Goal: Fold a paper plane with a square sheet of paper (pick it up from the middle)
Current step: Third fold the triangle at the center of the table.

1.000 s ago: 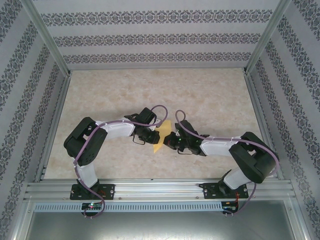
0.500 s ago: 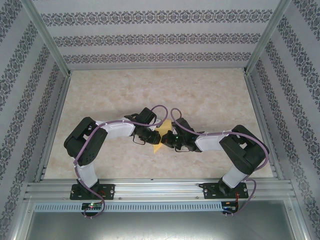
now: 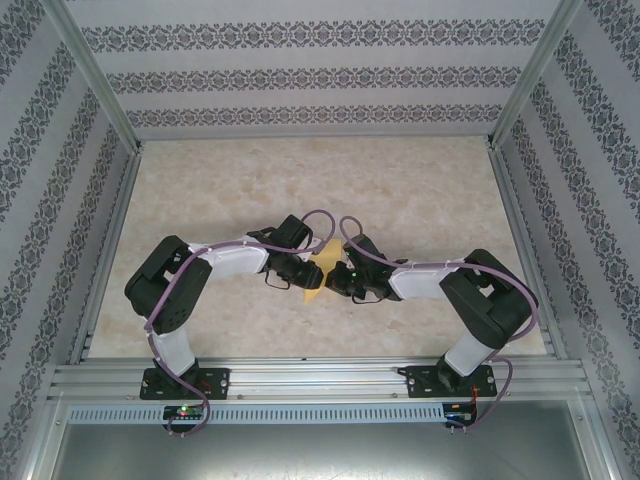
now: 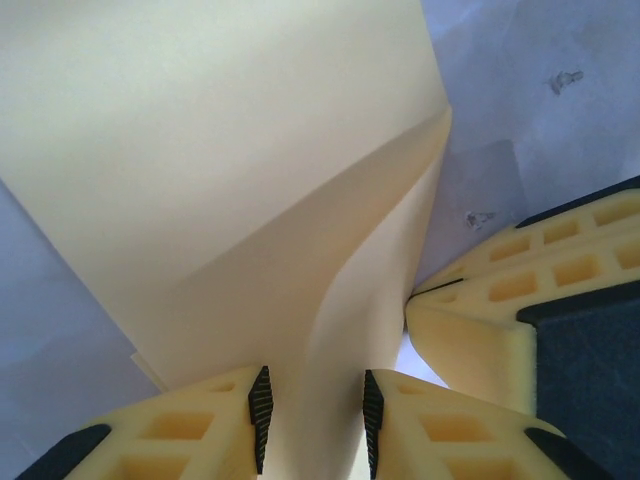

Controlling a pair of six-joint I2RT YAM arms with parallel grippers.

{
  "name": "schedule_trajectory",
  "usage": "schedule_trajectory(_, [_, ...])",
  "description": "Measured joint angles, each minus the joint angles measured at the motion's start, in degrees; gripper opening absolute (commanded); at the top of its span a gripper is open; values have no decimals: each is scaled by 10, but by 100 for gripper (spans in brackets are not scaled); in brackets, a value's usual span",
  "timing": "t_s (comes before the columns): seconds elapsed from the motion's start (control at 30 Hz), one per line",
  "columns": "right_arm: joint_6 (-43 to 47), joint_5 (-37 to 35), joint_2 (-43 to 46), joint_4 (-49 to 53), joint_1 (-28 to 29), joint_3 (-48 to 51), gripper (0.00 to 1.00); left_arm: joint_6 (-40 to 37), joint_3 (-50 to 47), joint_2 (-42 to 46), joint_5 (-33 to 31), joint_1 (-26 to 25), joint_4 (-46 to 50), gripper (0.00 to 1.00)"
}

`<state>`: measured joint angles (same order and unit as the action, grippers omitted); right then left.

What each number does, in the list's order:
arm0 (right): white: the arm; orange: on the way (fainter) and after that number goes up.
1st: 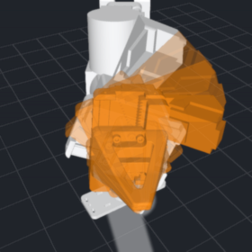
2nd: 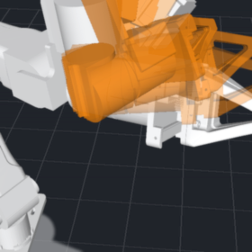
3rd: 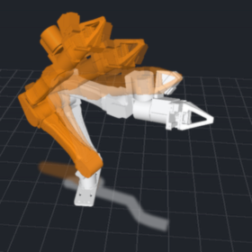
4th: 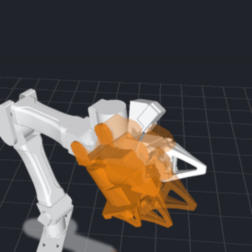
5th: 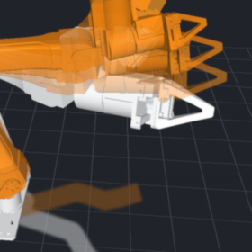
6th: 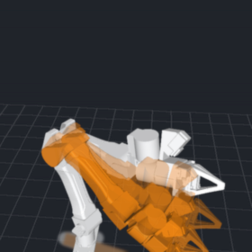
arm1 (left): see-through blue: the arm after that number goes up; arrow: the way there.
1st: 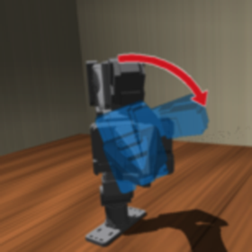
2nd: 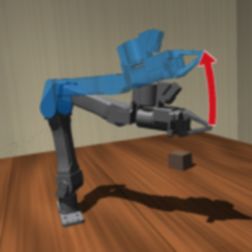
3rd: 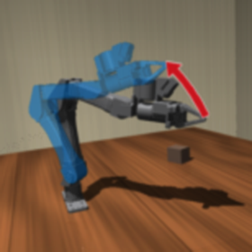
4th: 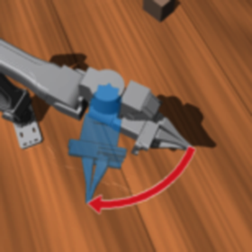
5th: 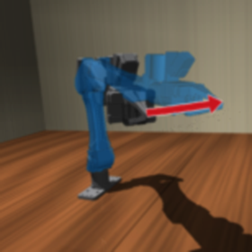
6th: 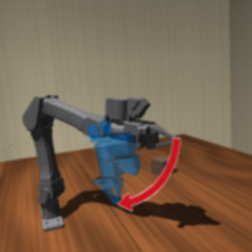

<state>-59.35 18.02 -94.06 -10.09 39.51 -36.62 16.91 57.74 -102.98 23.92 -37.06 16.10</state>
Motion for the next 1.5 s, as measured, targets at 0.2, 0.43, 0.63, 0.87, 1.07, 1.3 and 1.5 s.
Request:
schedule_trajectory(0.2, [5, -4, 29, 20, 0, 0, 0, 0, -1, 1, -4, 0, 0, 33])
schedule_trajectory(0.43, [9, 3, 60, -13, -23, -2, 0, 0, -1, 1, -5, 0, 0, 32])
schedule_trajectory(0.63, [11, 4, -3, -27, -33, -10, 0, 0, -1, 1, -6, 0, 0, 32])
schedule_trajectory(0.87, [11, 7, -21, -38, -34, -8, 0, 0, -1, 1, -6, 0, 1, 32])
schedule_trajectory(1.07, [24, 11, 8, -20, -47, -21, 0, 0, -1, 1, -6, 0, 1, 33])
schedule_trajectory(1.3, [24, 15, -31, -36, -63, -28, 0, 0, -1, 1, -6, 0, 1, 34])
schedule_trajectory(1.5, [23, 24, -48, -52, -68, -30, 0, 0, -1, 1, -11, 0, 1, 34])
